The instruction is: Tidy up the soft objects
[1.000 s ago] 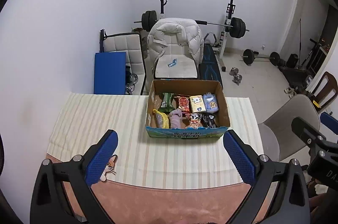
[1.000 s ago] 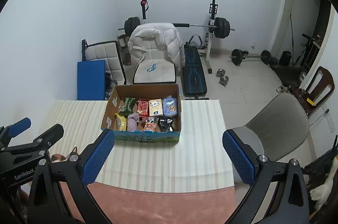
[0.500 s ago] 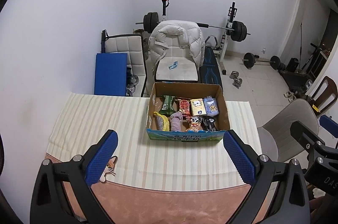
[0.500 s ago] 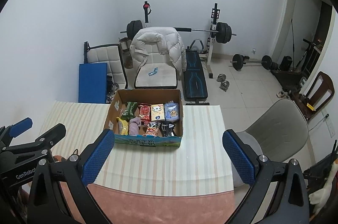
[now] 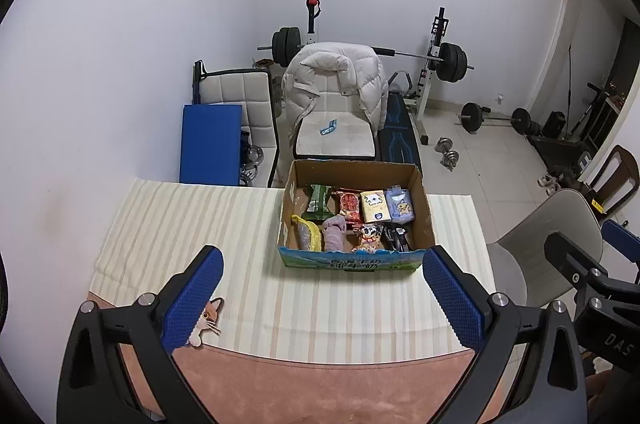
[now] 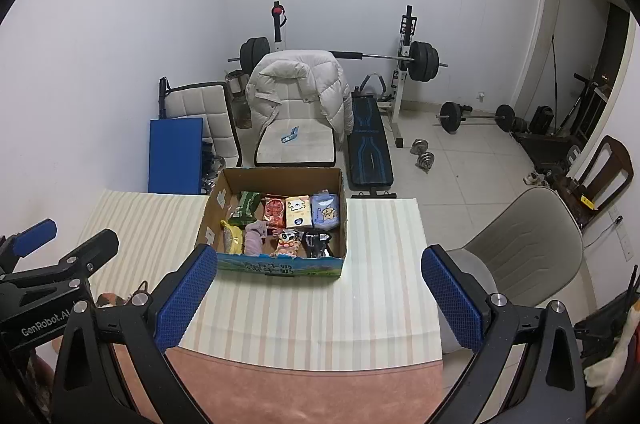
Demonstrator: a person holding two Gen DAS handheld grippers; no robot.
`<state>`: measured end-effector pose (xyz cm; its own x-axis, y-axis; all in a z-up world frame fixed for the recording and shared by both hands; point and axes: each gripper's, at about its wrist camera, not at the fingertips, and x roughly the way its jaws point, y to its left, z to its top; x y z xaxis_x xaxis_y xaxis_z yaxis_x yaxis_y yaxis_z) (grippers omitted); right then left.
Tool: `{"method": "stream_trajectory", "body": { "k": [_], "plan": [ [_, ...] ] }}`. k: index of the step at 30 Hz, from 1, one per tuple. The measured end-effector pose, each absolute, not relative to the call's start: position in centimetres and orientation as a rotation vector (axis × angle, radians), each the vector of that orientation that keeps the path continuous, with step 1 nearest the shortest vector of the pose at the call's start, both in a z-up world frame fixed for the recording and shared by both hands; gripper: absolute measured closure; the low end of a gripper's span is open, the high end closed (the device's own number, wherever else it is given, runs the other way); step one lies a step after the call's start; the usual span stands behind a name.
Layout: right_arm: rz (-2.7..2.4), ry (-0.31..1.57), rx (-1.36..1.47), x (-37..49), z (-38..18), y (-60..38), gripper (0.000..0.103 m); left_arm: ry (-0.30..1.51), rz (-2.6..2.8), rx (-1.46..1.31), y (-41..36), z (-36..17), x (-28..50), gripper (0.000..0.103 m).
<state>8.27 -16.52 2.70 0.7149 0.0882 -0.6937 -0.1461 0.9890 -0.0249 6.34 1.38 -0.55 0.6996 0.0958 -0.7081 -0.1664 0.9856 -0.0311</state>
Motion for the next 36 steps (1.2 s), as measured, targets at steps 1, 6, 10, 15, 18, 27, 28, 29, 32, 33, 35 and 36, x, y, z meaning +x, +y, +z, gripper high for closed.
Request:
{"method": "stream_trajectory", "body": {
  "k": [1,6,10,15,18,27,28,29,32,33,35,36],
  "plan": [
    [0.130,0.763,-0.080,8.30,2.73,-16.61,0.000,0.780,0.146,-0.094,1.34,-0.50,6.31,0.001],
    [0.125,0.762,-0.079,8.27,2.74,-16.90,0.000,0.779,0.148,-0.094,1.33,-0.41,6.29,0.001],
    [0.124,0.763,-0.079,8.23,2.76,-17.08,0.000,0.776,0.150,-0.100,1.25,-0.17,6.27,0.001],
    [0.122,0.760,-0.084,8.28,2.86,-17.23,0.000,0.775,0.150,-0.098,1.21,-0.09,6.22,0.001],
    [0.122,0.760,-0.083,8.31,2.83,-17.16,0.000,0.775,0.150,-0.099,1.22,0.01,6.15,0.001],
    [0.122,0.757,-0.090,8.54,3.00,-17.18,0.000,0.776,0.152,-0.100,1.27,0.00,6.18,0.001],
    [0.121,0.758,-0.091,8.62,2.99,-17.20,0.000,0.779,0.151,-0.101,1.33,-0.03,6.22,0.001],
    [0.121,0.759,-0.092,8.66,3.02,-17.23,0.000,0.780,0.151,-0.101,1.29,0.01,6.20,0.001],
    [0.121,0.760,-0.096,8.78,3.16,-17.27,0.000,0.782,0.149,-0.102,1.31,-0.02,6.22,0.001],
    [0.121,0.761,-0.098,8.78,3.18,-17.25,0.000,0.781,0.149,-0.102,1.30,0.00,6.18,0.001],
    [0.119,0.759,-0.100,8.81,3.21,-17.34,0.000,0.781,0.149,-0.101,1.32,0.01,6.18,0.001],
    [0.118,0.757,-0.102,8.79,3.22,-17.35,0.000,0.781,0.149,-0.102,1.32,-0.05,6.20,0.001]
  ]
}}
